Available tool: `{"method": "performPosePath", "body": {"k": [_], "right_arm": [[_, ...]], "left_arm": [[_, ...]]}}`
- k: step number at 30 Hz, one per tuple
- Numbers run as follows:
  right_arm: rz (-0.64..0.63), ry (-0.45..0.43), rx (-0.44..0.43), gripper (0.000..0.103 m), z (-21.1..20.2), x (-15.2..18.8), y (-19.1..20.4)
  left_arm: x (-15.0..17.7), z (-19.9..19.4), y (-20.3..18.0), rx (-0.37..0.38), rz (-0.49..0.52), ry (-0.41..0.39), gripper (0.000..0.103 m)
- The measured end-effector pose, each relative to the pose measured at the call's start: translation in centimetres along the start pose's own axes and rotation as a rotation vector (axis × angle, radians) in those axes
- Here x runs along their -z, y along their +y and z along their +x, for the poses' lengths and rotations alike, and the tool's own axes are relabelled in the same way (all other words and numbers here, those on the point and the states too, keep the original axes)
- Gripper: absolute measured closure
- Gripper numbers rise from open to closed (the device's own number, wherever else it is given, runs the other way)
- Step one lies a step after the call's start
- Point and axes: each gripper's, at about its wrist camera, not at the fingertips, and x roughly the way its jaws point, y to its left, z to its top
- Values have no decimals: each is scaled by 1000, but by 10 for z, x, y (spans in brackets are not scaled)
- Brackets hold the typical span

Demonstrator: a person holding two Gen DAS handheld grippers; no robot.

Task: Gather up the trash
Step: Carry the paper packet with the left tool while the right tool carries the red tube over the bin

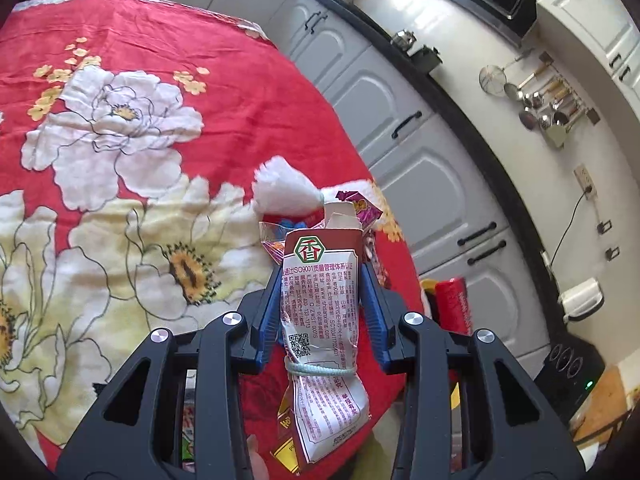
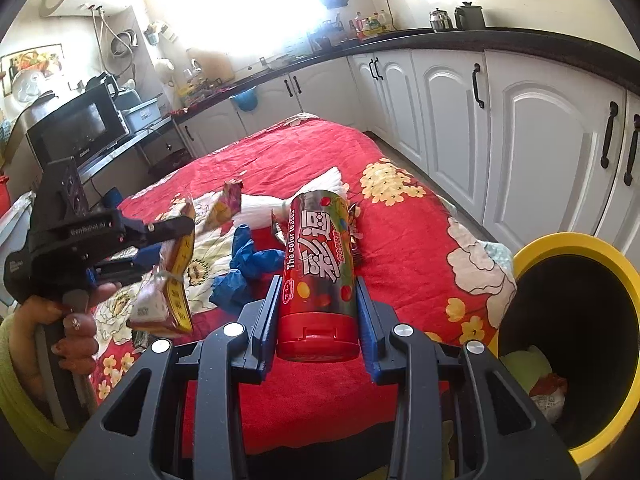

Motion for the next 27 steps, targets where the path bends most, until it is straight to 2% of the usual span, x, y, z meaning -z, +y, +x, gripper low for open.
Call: {"method": "performPosePath", "body": {"k": [8, 14, 18, 27], "right_arm": [[24, -8, 3, 70, -5, 2, -10], [34, -24, -2, 70, -11, 0, -13], [42, -32, -7, 70, -14, 1, -17], [50, -64, -2, 70, -31, -1, -28]], "left_arm": [[16, 15, -4, -74, 61, 59, 73], [22, 7, -12, -110, 113, 53, 75], [23, -4, -19, -116, 133, 35, 75], [20, -24, -47, -69, 190, -26, 76]]}}
